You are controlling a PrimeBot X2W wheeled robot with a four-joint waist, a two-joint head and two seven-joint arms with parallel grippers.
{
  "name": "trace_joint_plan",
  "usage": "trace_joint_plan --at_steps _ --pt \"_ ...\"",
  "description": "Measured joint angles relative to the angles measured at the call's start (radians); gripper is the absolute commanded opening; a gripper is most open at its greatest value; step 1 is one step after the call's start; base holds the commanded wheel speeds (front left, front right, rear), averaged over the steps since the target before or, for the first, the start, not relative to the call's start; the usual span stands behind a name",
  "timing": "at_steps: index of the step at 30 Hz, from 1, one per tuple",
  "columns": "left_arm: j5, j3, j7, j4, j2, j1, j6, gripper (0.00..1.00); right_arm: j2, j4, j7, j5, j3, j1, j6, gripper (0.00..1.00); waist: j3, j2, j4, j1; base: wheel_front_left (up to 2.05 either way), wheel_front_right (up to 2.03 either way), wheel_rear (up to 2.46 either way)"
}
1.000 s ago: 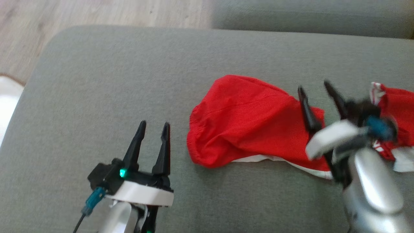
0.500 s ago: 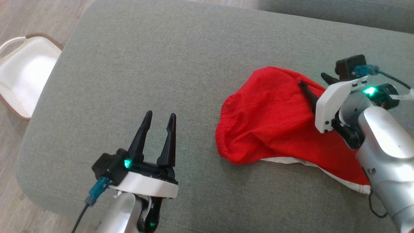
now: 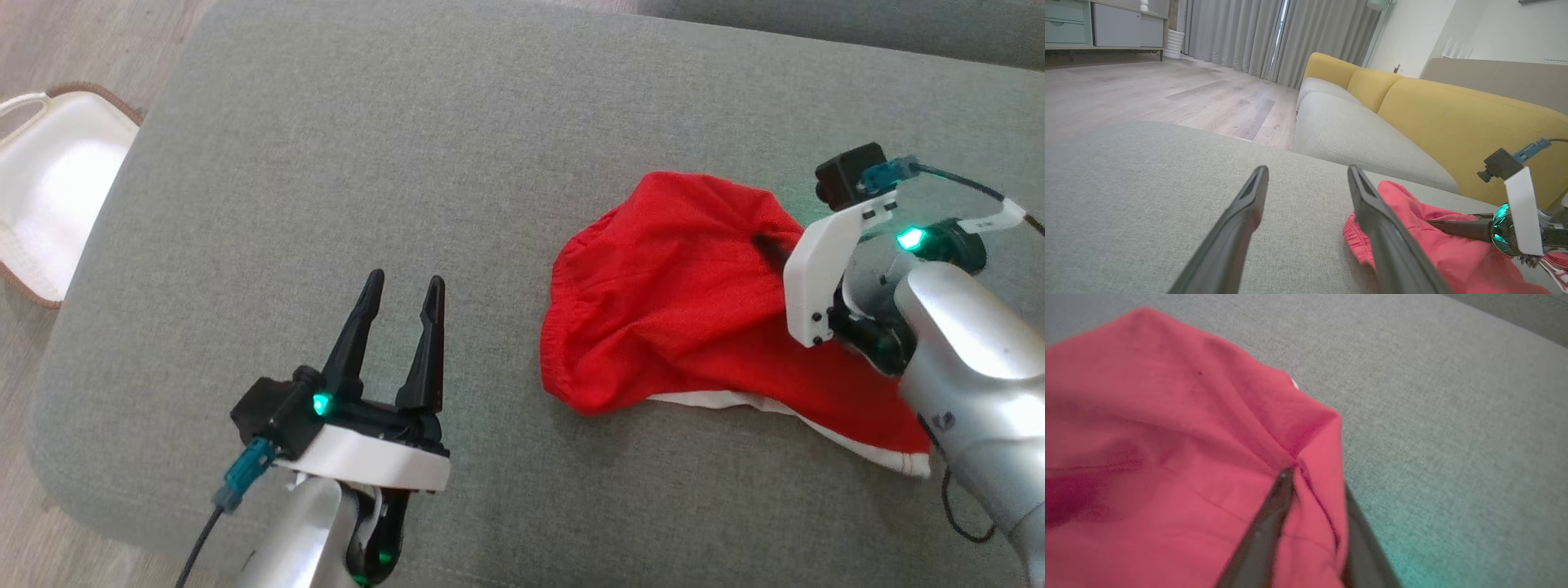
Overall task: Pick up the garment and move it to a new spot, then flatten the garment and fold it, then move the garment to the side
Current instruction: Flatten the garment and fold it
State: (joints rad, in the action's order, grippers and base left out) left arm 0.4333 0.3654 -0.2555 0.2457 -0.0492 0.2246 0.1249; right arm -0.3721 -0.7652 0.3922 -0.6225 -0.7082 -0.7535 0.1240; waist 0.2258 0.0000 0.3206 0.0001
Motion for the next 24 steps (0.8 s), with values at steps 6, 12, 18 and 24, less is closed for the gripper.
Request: trace_joint_plan --at_steps 6,12,18,24 --pt "0.0 -0.001 0.0 0.006 0.0 0.0 0.0 1.0 -0.027 0.039 -0.133 -0.022 -0.044 -0.067 0.0 0.0 -0.016 0.0 -0.009 0.0 0.0 0.0 0.0" --pt "0.0 -0.003 0.0 0.007 0.0 -0.001 0.0 1.0 -0.046 0.096 -0.298 0.009 -0.069 -0.176 0.0 0.0 -0.034 0.0 -0.013 -0.0001 0.0 0.0 0.0" --pt "0.0 -0.008 0.0 0.006 0.0 -0.007 0.0 1.0 -0.057 0.087 -0.449 0.111 -0.057 -0.223 0.0 0.0 -0.04 0.0 -0.013 -0.0001 0.0 0.0 0.0" --pt "0.0 -0.007 0.0 0.003 0.001 -0.006 0.0 1.0 -0.048 -0.053 -0.501 0.216 -0.007 -0.226 0.0 0.0 -0.019 0.0 0.004 -0.0001 0.0 0.0 0.0"
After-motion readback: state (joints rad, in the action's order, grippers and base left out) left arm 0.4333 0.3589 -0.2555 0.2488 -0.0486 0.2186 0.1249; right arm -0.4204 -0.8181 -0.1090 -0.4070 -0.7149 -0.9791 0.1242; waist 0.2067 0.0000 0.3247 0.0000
